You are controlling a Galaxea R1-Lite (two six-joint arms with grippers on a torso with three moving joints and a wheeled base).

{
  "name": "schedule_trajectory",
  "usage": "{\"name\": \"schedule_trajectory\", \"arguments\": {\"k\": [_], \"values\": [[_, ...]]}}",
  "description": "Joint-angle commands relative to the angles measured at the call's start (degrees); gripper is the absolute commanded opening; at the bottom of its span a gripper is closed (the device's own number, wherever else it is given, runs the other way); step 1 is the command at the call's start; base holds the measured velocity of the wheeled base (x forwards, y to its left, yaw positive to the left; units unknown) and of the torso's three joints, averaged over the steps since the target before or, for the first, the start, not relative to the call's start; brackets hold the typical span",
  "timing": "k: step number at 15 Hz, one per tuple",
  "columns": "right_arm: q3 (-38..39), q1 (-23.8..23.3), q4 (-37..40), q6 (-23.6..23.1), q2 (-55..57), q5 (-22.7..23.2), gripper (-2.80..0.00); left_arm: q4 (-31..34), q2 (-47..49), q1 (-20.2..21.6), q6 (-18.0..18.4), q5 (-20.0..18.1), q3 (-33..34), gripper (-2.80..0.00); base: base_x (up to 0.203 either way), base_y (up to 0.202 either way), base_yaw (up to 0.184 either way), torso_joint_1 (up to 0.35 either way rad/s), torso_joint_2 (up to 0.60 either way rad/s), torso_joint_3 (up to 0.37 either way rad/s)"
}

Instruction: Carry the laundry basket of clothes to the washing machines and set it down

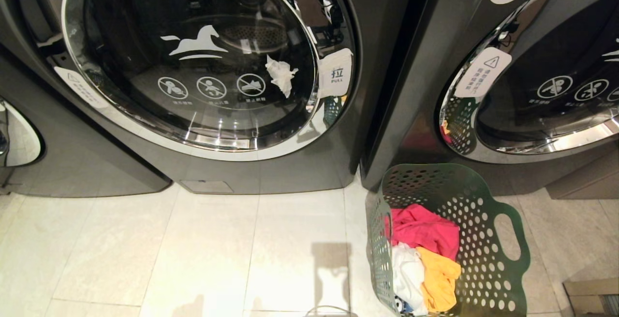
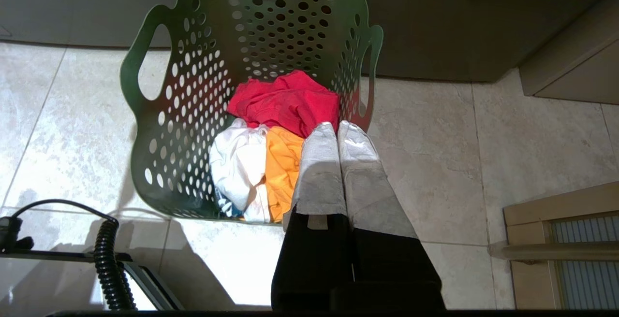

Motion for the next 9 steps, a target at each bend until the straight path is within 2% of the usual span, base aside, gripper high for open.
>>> {"name": "schedule_trajectory", "arguments": {"k": [1,9], "values": [[0.0,0.0,0.0,0.0,0.1,0.0,-2.8,0.0,0.1,0.0,0.0,0.0,0.0,-2.8,0.0,0.0,0.0,0.0,0.0,0.0],[0.0,0.0,0.0,0.0,0.1,0.1,-2.8,0.1,0.1,0.0,0.0,0.0,0.0,-2.8,0.0,0.0,0.0,0.0,0.0,0.0]]}}
